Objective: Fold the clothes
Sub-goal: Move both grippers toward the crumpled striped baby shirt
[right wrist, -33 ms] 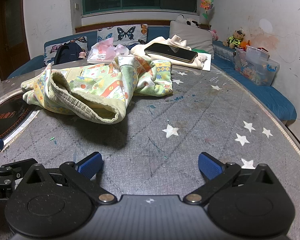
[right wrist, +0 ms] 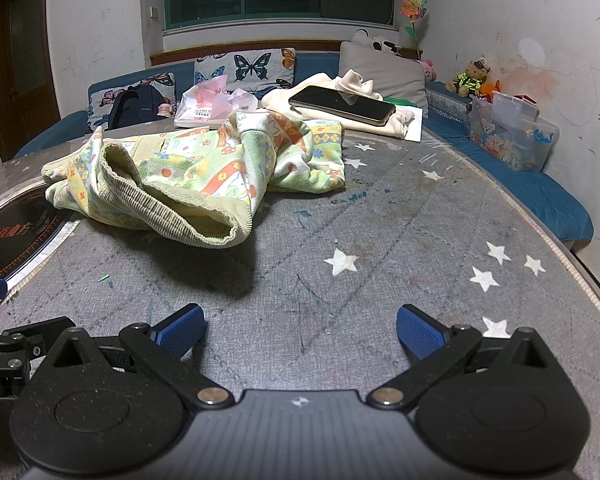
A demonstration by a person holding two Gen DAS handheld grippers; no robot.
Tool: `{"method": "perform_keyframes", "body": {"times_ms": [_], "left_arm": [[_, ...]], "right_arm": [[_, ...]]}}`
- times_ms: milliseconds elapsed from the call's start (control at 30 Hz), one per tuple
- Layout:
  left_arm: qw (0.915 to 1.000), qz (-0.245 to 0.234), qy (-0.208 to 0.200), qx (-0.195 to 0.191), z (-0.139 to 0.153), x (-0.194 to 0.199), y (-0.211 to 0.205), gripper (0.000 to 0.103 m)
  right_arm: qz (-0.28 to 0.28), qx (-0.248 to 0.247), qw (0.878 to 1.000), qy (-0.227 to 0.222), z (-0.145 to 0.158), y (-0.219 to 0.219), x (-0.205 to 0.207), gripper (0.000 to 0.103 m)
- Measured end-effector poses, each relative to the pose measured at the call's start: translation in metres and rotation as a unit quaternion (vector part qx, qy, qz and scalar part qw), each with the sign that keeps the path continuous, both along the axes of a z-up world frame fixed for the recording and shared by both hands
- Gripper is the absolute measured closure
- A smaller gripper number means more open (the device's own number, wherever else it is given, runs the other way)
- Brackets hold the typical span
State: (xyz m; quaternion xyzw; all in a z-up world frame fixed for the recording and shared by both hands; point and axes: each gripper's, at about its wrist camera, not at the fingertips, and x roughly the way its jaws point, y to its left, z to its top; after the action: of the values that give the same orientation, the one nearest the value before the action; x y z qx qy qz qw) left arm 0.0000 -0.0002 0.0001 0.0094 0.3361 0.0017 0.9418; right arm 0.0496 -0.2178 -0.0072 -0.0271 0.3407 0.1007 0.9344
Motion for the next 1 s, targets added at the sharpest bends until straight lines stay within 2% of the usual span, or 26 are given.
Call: {"method": "perform_keyframes", "body": {"times_ms": [400, 733, 900, 1000], "left_arm": [[1.0, -0.001, 0.005, 0.0, 0.002, 0.001, -0.001, 0.0], [0.999, 0.003, 0.045, -0.007, 0.008, 0.002, 0.003, 0.0], [0.9974, 0.014, 0.066, -0.028, 0.015, 0.003, 0.006, 0.0], [0.997, 0.019, 0.07, -0.027, 0.019, 0.004, 0.006, 0.0]], "right_arm": [[0.0, -0.001, 1.0, 0.002, 0.0, 0.001, 0.001, 0.0], [0.0, -0.001, 1.0, 0.004, 0.0, 0.0, 0.002, 0.0], [-0.001, 0.0, 1.0, 0.004, 0.0, 0.0, 0.002, 0.0], [-0.001, 0.001, 1.0, 0.005, 0.0, 0.0, 0.002, 0.0]]}}
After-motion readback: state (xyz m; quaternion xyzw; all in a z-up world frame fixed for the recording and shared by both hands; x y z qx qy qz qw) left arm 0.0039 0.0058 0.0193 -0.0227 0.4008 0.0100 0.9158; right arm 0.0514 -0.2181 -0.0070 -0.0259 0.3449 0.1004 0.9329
